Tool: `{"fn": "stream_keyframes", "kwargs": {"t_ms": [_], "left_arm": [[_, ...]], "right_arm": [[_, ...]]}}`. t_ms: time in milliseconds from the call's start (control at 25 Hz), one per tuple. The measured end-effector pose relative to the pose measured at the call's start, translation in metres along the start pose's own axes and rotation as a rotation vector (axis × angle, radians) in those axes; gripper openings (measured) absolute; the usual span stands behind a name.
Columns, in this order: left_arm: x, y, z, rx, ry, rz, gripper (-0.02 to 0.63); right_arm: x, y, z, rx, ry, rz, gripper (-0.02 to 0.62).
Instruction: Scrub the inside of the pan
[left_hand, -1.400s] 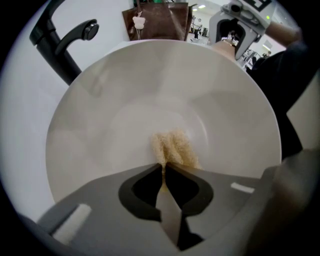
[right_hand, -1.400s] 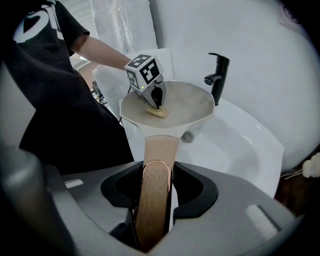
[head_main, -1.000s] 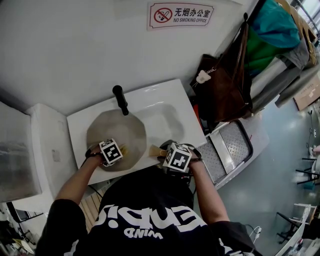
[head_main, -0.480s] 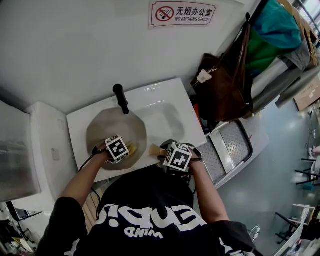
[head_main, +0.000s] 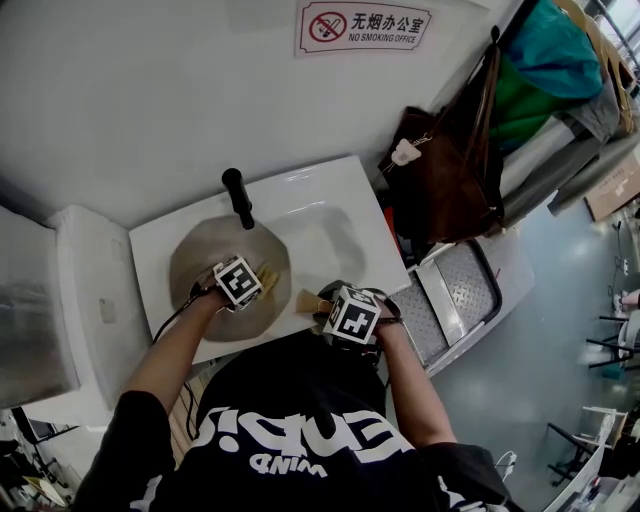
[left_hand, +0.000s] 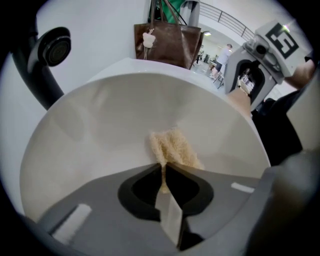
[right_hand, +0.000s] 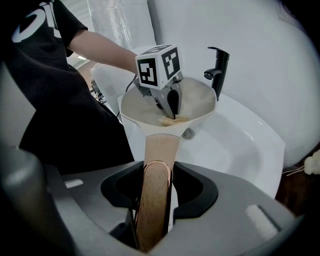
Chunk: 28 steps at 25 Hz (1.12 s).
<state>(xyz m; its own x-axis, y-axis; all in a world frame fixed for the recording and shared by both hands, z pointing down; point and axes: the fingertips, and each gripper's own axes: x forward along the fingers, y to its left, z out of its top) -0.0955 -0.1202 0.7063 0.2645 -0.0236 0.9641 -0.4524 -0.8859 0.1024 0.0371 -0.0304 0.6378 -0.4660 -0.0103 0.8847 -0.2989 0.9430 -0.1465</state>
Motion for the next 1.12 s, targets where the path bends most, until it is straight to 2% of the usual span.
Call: {"fn": "stream_keyframes", "kwargs": {"t_ms": [200,360,520,720,920,1120], "left_arm": [[-0.006,0.029,0.005,-0.059,-0.032,0.080,0.025],[-0.008,0.048,0.017,-0.054,-0.105,0.103,0.025],[-0.015,0.069,-0.004,-0.094,-0.030,0.152,0.025],[-0.015,0.080,-0.007,-0.092,-0.036,0.155,0.025],[-0.018,0.090,-0.027,-0.061,0.056,0.192,0.025],[-0.020,0.091,-0.048,0.005,0.153,0.225,0.023]], "right_arm": [[0.002,0.000,-0.002,0.004,0.005,0.006,0.175],[0.002,0.001,-0.003,0.003,0.004,0.012,0.175],[0.003,0.000,-0.004,0.003,0.004,0.013,0.175],[0.003,0.000,-0.004,0.004,0.004,0.014,0.175],[0.003,0.000,-0.005,0.005,0.001,0.019,0.175],[0.002,0.000,-0.004,0.009,-0.004,0.023,0.175]]}}
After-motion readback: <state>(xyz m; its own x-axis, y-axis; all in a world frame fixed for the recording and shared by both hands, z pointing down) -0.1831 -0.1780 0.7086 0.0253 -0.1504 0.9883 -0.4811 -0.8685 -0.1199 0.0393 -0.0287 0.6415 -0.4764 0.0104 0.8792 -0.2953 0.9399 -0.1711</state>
